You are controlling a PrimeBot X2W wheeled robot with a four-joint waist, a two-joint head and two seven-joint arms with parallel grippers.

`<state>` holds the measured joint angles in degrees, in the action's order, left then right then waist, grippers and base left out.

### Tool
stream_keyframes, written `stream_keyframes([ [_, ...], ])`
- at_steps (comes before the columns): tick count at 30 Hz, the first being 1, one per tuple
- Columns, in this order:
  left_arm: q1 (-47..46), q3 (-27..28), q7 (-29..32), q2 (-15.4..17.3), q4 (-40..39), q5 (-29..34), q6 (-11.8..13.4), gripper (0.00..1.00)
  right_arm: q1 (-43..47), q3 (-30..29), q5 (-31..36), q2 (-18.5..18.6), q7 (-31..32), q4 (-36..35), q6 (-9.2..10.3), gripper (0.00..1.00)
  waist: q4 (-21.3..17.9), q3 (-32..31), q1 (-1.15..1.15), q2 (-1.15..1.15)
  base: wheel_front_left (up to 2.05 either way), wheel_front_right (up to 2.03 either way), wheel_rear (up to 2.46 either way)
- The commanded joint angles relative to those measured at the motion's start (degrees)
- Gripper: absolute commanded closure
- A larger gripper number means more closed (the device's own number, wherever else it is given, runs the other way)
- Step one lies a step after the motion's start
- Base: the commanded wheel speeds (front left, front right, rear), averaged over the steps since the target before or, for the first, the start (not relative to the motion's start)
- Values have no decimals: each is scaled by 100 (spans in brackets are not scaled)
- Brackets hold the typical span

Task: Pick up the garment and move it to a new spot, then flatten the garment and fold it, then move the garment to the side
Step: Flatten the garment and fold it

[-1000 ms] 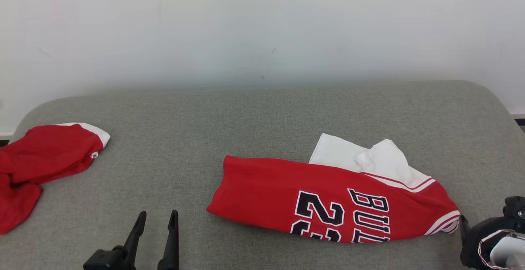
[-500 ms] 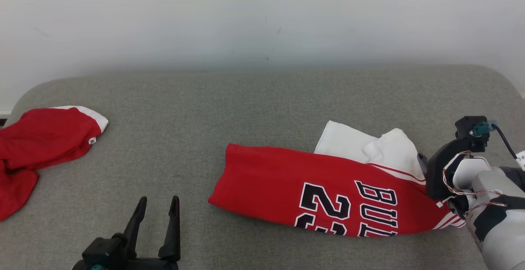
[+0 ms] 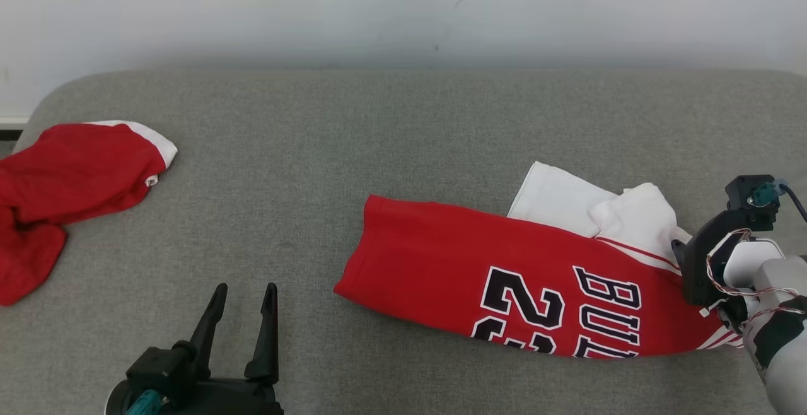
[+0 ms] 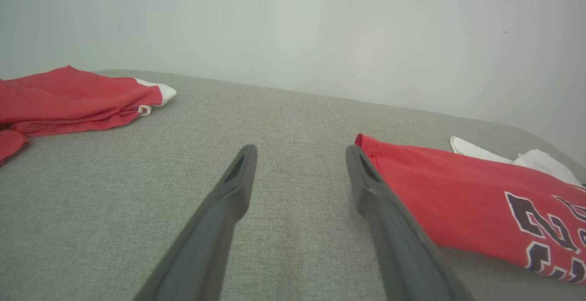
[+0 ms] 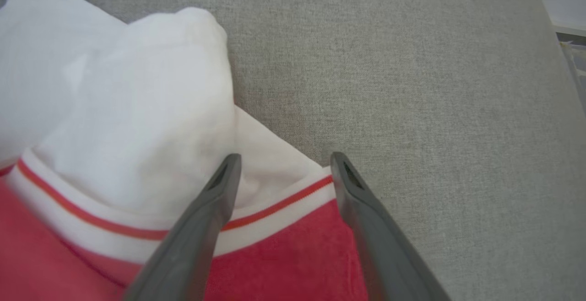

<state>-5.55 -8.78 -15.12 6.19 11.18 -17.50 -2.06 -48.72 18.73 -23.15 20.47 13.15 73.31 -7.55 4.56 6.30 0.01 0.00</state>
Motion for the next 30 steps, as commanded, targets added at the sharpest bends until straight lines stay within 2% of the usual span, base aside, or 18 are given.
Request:
stream_keyframes([
  [1, -102, 2, 2, 25, -12, -4, -13, 0, 51, 26, 66, -18, 62, 15, 13, 0, 23, 123, -1, 0, 0, 0, 0],
  [10, -258, -40, -1, 33, 61, 7, -40, 0, 238, 196, 117, -129, 372, 38, 11, 0, 57, 271, -1, 0, 0, 0, 0],
  [11, -251, -42, -1, 38, 72, 6, -44, 0, 282, 202, 87, -152, 425, 38, 10, 10, 59, 265, -1, 0, 0, 0, 0],
  [12, -242, -43, -1, 40, 84, 5, -46, 0, 309, 212, 71, -142, 427, 21, 0, 65, 61, 259, -1, 0, 0, 0, 0],
  [13, -239, -45, -2, 45, 95, 7, -43, 0, 331, 217, 56, -118, 399, -2, 0, 100, 63, 254, -1, 0, 0, 0, 0],
  [15, -235, -44, -2, 49, 99, 9, -41, 0, 334, 210, 54, -81, 323, -33, 1, 100, 61, 247, -1, 0, 0, 0, 0],
  [17, -210, -36, -2, 58, 103, 12, -25, 0, 255, 168, 127, 36, 32, -128, 14, 100, 46, 228, -1, 0, 0, 0, 0],
  [23, -126, -30, -3, 62, 107, -8, -8, 0, -49, -13, 450, 64, -841, -273, 13, 100, 8, 140, -1, 0, 0, 0, 0],
  [30, -104, -61, -4, 54, 111, -12, -20, 0, -494, -429, 977, -189, -2113, -404, 13, 100, 22, 75, -1, 0, 0, 0, 0],
])
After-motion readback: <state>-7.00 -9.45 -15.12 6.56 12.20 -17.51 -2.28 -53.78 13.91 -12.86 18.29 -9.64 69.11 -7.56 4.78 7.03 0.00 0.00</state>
